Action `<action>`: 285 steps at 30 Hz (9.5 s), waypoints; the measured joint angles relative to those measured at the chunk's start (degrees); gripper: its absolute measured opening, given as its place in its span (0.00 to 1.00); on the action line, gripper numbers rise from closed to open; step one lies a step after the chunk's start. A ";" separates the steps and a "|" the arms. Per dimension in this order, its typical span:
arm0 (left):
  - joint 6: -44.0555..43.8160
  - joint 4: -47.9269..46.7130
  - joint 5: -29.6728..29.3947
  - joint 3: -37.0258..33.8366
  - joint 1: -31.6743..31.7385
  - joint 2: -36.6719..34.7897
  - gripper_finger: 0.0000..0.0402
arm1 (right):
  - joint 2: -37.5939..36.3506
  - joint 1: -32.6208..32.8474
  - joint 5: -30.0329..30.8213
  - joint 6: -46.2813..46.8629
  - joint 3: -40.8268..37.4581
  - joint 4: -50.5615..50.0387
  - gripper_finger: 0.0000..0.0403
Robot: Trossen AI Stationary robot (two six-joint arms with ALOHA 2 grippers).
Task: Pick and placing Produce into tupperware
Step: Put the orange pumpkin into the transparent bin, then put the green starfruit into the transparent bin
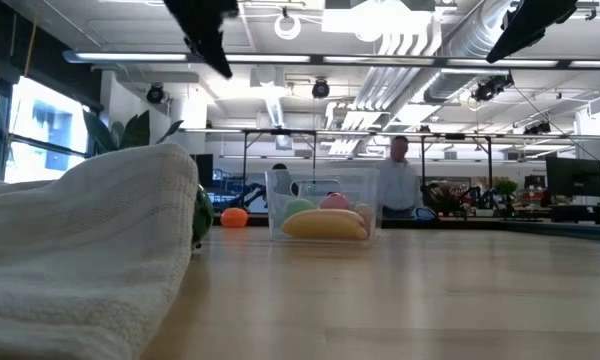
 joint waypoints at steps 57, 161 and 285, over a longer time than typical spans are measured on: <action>-6.26 -9.44 -2.93 17.68 8.56 45.21 0.70 | 0.00 0.01 0.00 0.00 0.00 0.00 0.39; 1.63 -11.79 7.42 17.61 7.78 49.57 0.52 | 0.00 0.00 0.00 0.01 0.00 -0.01 0.39; 26.34 -9.99 13.39 34.95 -23.46 55.80 0.73 | 0.00 0.00 0.02 0.01 0.00 0.00 0.39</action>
